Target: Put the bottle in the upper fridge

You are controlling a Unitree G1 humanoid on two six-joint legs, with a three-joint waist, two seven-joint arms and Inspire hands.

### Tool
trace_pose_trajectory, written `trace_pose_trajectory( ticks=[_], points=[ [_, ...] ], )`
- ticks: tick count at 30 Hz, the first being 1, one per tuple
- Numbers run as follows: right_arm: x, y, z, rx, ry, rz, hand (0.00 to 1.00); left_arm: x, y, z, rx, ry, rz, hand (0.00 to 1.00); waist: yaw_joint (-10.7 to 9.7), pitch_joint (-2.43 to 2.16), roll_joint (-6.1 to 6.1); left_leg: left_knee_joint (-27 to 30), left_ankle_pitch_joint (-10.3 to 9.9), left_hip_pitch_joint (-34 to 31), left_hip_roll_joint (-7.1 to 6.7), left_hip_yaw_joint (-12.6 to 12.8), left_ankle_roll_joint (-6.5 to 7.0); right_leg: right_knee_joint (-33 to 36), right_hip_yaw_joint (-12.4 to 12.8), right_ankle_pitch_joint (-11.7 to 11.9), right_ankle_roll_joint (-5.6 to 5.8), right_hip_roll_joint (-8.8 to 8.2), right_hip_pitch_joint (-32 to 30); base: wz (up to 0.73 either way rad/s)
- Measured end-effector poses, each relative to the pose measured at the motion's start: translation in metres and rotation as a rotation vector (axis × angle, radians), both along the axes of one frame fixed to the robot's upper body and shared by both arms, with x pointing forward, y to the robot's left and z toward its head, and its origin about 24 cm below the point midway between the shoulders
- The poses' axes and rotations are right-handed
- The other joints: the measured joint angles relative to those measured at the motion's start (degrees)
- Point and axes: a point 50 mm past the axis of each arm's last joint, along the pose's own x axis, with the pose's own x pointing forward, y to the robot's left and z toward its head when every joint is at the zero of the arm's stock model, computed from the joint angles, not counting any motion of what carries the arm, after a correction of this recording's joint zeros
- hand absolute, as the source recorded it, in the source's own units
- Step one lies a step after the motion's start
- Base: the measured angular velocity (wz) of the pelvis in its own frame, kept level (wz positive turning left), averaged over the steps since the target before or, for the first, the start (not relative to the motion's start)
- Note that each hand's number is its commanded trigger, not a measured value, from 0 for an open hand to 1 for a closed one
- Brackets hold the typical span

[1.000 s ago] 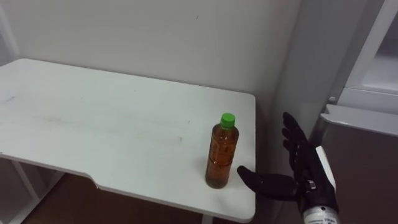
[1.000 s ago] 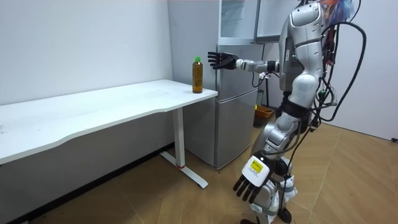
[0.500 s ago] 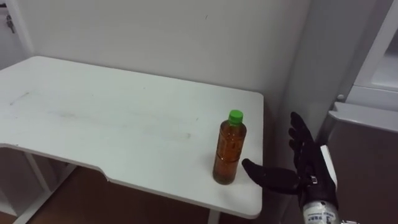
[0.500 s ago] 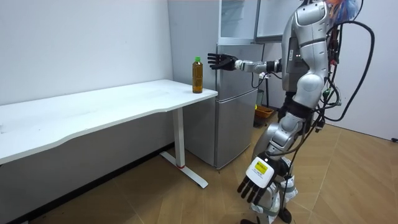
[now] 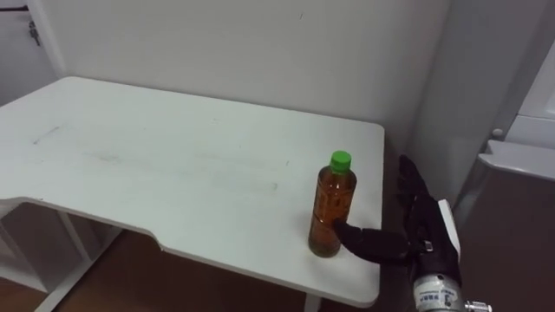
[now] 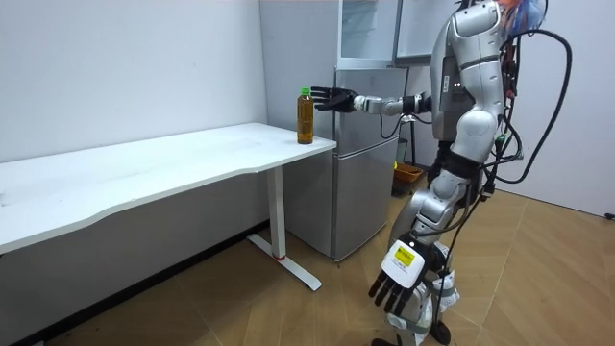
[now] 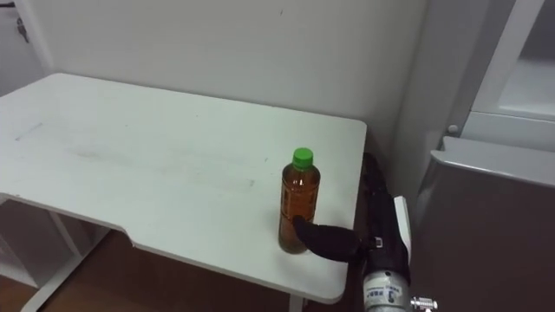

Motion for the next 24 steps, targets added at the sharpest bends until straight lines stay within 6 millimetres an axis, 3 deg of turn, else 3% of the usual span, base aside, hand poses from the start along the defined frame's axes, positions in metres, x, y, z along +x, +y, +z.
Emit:
trace_pose_trajectory(
  ticks=[4,17,24],
  points=[
    [-0.002,0.009,-0.002,-0.034,0.004,0.035,0.0,0.005,0.0,0.001,0.0,-0.011,-0.004,0.0,0.1,0.45,-0.67,-0.5,0.0,-0.1,0.03,0.0,-0.04,0.0,0.2,-0.1,0.04,0.01,-0.2,0.0],
    [-0.001,0.01,-0.002,-0.021,0.008,0.045,0.0,0.008,-0.002,0.001,0.004,-0.024,-0.003,0.0,0.0,0.28,-1.09,-0.5,0.0,0.0,0.28,0.1,-0.04,0.1,0.0,-0.1,0.11,0.01,-0.2,0.0],
    [0.003,0.003,-0.018,0.015,0.098,0.018,0.0,0.007,0.003,0.002,0.019,-0.031,0.016,0.0,0.1,0.34,-1.0,-0.1,0.0,-0.2,0.4,-0.1,-0.03,0.3,0.0,0.0,-0.04,0.03,-0.2,0.0]
  ],
)
